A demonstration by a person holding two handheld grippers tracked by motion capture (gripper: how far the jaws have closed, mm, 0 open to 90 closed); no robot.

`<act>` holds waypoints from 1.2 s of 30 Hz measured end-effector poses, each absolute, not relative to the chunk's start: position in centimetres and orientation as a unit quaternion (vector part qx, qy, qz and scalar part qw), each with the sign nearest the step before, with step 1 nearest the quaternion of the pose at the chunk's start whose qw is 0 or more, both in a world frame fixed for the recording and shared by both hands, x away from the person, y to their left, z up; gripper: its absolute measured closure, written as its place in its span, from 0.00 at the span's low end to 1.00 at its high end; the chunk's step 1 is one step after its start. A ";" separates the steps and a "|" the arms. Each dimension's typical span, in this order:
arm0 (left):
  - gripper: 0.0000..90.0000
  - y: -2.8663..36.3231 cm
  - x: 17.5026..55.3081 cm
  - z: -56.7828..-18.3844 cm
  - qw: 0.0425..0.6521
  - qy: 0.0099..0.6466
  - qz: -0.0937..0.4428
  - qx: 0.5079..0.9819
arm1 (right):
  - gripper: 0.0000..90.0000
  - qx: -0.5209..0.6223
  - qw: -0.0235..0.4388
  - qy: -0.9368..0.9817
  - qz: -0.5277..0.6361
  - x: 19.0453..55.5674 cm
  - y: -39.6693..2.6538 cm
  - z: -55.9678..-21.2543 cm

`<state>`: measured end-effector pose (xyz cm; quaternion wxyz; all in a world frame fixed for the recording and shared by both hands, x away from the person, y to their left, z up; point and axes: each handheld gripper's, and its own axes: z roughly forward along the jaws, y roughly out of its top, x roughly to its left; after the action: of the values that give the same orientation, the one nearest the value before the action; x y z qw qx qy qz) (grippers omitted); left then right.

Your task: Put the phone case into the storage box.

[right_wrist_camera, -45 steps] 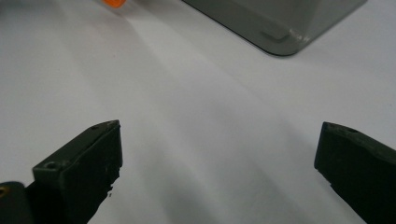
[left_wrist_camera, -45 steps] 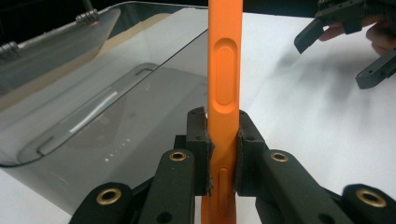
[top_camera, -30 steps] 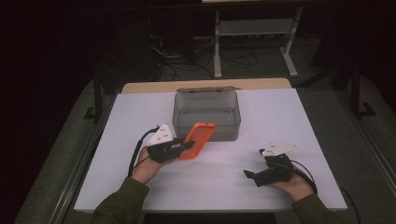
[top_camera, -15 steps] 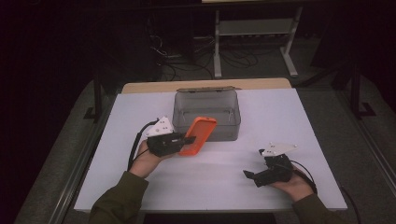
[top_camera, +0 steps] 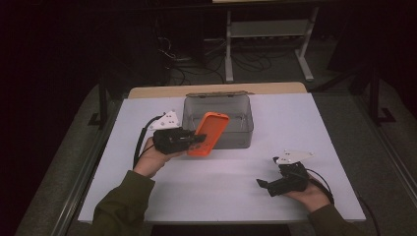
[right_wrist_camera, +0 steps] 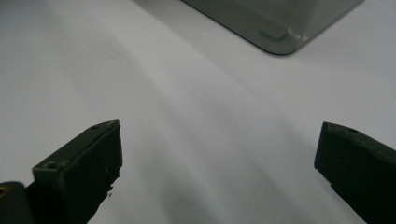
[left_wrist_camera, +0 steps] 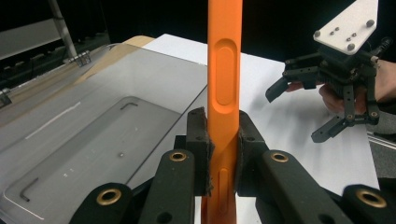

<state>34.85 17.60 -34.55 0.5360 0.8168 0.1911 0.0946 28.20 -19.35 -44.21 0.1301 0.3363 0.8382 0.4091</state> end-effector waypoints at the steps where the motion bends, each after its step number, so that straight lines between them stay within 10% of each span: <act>1: 0.88 17.6 35.0 -34.4 0.536 0.192 0.092 0.817 | 0.01 0.336 0.131 0.838 0.410 28.2 -19.3 -44.2; 36: 0.88 18.3 39.5 -29.9 0.551 0.211 0.090 0.802 | 0.01 0.332 0.130 0.840 0.409 28.1 -19.2 -44.2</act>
<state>39.47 18.27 -29.87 0.5512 0.8022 0.2110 0.0901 28.05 -19.16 -44.17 0.1295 0.3319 0.8401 0.4090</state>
